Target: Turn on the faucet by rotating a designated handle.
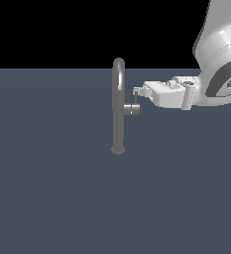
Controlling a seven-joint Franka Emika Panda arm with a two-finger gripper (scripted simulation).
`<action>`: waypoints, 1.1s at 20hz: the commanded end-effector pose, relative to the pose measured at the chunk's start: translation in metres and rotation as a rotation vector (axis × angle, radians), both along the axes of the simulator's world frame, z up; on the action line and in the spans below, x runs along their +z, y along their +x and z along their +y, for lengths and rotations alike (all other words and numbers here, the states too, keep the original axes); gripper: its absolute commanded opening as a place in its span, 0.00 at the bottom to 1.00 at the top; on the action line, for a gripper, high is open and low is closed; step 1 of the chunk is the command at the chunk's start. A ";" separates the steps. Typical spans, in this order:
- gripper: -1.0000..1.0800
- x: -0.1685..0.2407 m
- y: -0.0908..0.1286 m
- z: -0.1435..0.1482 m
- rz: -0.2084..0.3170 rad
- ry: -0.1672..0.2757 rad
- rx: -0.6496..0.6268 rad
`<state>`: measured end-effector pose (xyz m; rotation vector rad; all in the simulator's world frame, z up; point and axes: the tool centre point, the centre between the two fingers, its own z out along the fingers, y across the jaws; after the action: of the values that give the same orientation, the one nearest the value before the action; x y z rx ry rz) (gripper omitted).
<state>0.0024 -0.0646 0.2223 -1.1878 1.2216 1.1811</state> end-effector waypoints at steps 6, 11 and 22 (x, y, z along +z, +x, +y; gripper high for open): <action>0.00 0.002 -0.021 0.001 0.001 0.000 0.000; 0.00 0.008 -0.022 0.001 -0.017 -0.006 -0.005; 0.00 -0.003 -0.049 0.002 -0.021 -0.004 -0.002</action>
<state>-0.0431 -0.0630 0.2240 -1.2017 1.2064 1.1585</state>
